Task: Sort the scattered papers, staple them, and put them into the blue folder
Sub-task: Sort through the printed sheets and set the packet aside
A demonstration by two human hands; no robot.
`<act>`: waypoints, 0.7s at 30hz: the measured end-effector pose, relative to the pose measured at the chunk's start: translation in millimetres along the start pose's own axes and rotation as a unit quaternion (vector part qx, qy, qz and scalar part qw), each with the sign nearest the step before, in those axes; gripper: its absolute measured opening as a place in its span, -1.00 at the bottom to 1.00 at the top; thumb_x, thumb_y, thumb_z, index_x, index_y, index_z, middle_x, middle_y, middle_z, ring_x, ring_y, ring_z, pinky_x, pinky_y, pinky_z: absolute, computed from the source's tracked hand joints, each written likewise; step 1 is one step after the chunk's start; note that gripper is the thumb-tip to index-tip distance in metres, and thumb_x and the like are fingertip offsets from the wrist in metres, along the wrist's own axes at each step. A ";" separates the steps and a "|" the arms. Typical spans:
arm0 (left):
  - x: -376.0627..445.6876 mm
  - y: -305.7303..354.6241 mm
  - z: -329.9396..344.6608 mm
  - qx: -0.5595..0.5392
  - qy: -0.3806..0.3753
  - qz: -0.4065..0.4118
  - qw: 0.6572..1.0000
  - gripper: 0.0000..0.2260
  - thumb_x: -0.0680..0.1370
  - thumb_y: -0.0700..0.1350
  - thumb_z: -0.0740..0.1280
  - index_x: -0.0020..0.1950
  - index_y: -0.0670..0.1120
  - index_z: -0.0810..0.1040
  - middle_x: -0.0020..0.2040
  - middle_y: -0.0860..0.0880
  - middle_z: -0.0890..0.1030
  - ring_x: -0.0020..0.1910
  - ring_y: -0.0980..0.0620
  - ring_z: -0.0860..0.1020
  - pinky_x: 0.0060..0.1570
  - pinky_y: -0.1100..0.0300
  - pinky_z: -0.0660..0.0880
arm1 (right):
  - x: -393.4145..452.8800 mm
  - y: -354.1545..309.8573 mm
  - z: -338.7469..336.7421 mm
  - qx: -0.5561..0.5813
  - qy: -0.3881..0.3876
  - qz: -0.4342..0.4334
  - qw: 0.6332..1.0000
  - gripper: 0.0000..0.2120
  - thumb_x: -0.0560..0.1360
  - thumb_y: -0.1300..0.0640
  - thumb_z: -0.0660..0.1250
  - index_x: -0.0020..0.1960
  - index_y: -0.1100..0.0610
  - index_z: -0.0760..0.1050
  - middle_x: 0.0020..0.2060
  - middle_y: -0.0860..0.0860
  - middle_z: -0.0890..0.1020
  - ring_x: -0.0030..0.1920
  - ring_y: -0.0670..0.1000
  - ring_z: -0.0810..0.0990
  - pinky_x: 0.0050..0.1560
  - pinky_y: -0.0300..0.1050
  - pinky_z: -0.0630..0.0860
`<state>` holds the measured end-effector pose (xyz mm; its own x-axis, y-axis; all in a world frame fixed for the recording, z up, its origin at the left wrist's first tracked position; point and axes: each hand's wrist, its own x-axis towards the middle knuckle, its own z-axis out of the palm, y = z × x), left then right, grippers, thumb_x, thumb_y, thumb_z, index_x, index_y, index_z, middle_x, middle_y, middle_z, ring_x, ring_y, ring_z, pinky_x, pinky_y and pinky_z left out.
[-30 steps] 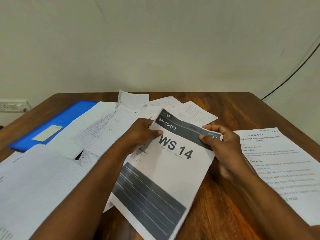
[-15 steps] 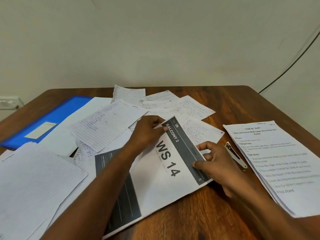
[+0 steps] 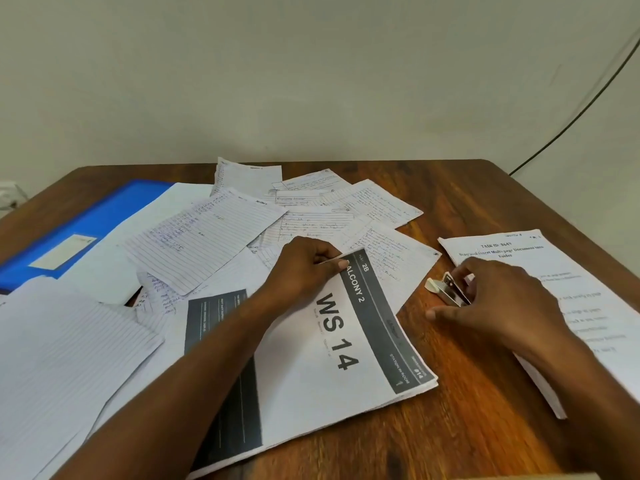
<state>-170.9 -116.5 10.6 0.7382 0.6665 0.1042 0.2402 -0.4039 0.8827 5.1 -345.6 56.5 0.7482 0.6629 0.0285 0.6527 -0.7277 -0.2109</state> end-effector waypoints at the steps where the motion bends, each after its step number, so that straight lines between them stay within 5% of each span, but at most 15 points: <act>1: 0.5 1.5 0.5 0.018 -0.010 0.006 1.000 -0.89 0.60 -0.07 0.49 -0.11 -0.04 0.74 -0.21 0.09 0.76 -0.20 0.15 0.73 -0.14 0.25 0.58 | 3.2 5.3 1.1 -0.005 -0.030 0.005 1.000 -0.27 0.22 -0.44 0.57 0.26 -0.13 0.51 0.14 -0.09 0.65 0.05 -0.03 0.61 0.04 0.00 0.66; 4: 3.6 7.1 0.9 0.068 -0.044 0.027 0.996 -0.91 0.59 -0.06 0.51 -0.10 -0.03 0.76 -0.22 0.12 0.74 -0.22 0.21 0.69 -0.17 0.32 0.55 | 12.0 18.1 7.4 0.015 -0.042 0.001 0.999 -0.37 0.25 -0.38 0.59 0.20 -0.10 0.59 0.00 -0.13 0.63 -0.03 -0.05 0.61 0.00 -0.02 0.67; 9: 4.8 17.0 4.3 0.121 -0.110 0.036 0.986 -0.93 0.58 -0.06 0.51 -0.04 -0.04 0.77 -0.11 0.11 0.75 -0.11 0.15 0.70 -0.05 0.17 0.62 | 20.1 23.3 13.9 0.056 0.000 -0.010 0.998 -0.65 0.38 -0.19 0.60 0.07 -0.05 0.70 -0.11 -0.13 0.66 -0.17 -0.08 0.61 -0.12 -0.10 0.63; 13: 7.4 16.9 4.1 0.130 -0.142 0.029 0.981 -0.95 0.58 -0.07 0.52 -0.01 -0.02 0.77 -0.10 0.12 0.75 -0.13 0.23 0.69 -0.21 0.36 0.54 | 21.5 21.6 6.9 0.142 -0.033 -0.047 0.988 -0.80 0.41 -0.08 0.61 -0.05 -0.04 0.69 -0.14 -0.10 0.69 -0.12 -0.06 0.65 -0.06 -0.01 0.65; 18: 6.3 13.0 2.4 0.080 -0.149 0.016 0.985 -0.94 0.58 -0.10 0.51 -0.05 -0.06 0.76 -0.12 0.08 0.77 -0.11 0.16 0.72 -0.17 0.36 0.54 | 21.3 10.0 -2.1 0.379 -0.164 -0.160 0.897 -0.71 0.37 0.05 0.61 0.05 0.08 0.67 -0.10 0.08 0.74 -0.05 0.16 0.73 -0.01 -0.05 0.69; 21: 2.1 12.1 1.1 0.037 -0.147 -0.001 0.989 -0.92 0.60 -0.12 0.49 -0.08 -0.06 0.74 -0.13 0.04 0.77 -0.14 0.11 0.74 -0.16 0.31 0.59 | 31.7 3.6 -2.6 0.420 -0.243 -0.186 0.854 -0.62 0.44 0.10 0.53 0.23 0.14 0.62 -0.06 0.23 0.74 -0.02 0.29 0.72 0.03 0.03 0.65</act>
<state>-165.7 -120.7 21.0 0.8861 0.4614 -0.0443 0.2788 -0.4542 0.8462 31.5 -327.7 59.2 0.2363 0.9642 -0.1200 0.3651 -0.2026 -0.9087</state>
